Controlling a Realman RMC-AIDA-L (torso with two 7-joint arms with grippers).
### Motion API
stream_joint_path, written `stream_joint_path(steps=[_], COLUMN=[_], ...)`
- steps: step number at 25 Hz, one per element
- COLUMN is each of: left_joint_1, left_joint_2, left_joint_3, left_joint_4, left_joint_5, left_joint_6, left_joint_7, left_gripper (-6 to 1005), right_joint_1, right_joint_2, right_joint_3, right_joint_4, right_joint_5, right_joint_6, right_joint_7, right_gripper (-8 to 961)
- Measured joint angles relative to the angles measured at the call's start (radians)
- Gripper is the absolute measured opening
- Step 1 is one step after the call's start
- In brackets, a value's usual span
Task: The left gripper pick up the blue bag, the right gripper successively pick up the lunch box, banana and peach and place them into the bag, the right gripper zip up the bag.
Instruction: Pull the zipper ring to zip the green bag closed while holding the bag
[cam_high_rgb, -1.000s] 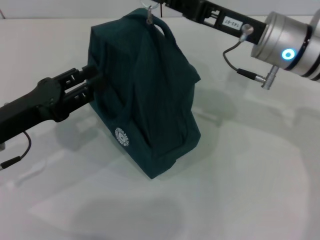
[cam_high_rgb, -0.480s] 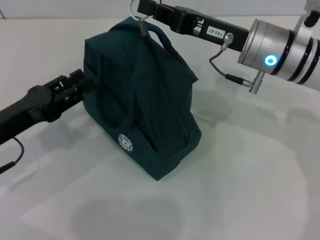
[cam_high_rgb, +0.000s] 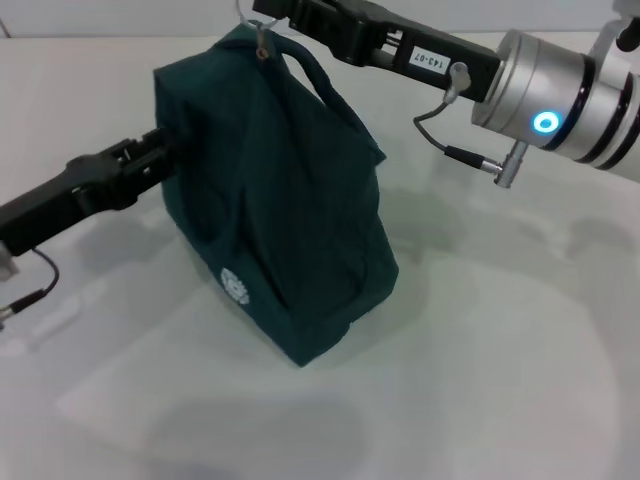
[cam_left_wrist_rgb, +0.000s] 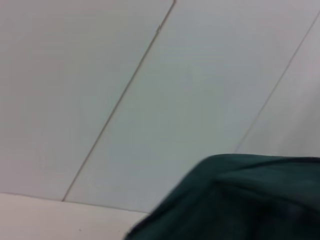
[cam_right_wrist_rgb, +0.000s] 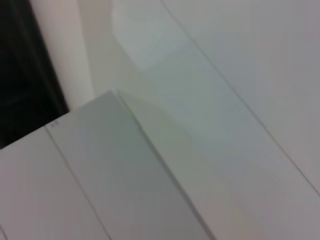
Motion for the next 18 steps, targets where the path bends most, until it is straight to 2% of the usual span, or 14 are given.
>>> stream_joint_path(steps=[9, 13, 18], left_joint_1=[-0.097, -0.087, -0.033], left_joint_2=[0.0, -0.001, -0.002], left_joint_3=[0.003, -0.006, -0.01], left_joint_4=[-0.008, -0.009, -0.009], left_joint_5=[0.04, 0.026, -0.107], left_joint_6=[-0.025, -0.075, -0.125], left_joint_7=[0.003, 0.011, 0.073], left_gripper=[536, 537, 537], right_joint_1=[-0.047, -0.067, -0.086], right_joint_2=[0.0, 0.0, 0.0], right_joint_3=[-0.005, -0.002, -0.003], right_joint_4=[-0.045, -0.04, 0.003], right_joint_5=[0.0, 0.001, -0.001], right_joint_6=[-0.026, -0.026, -0.014], right_joint_7=[-0.019, -0.025, -0.046], right_gripper=[45, 45, 46])
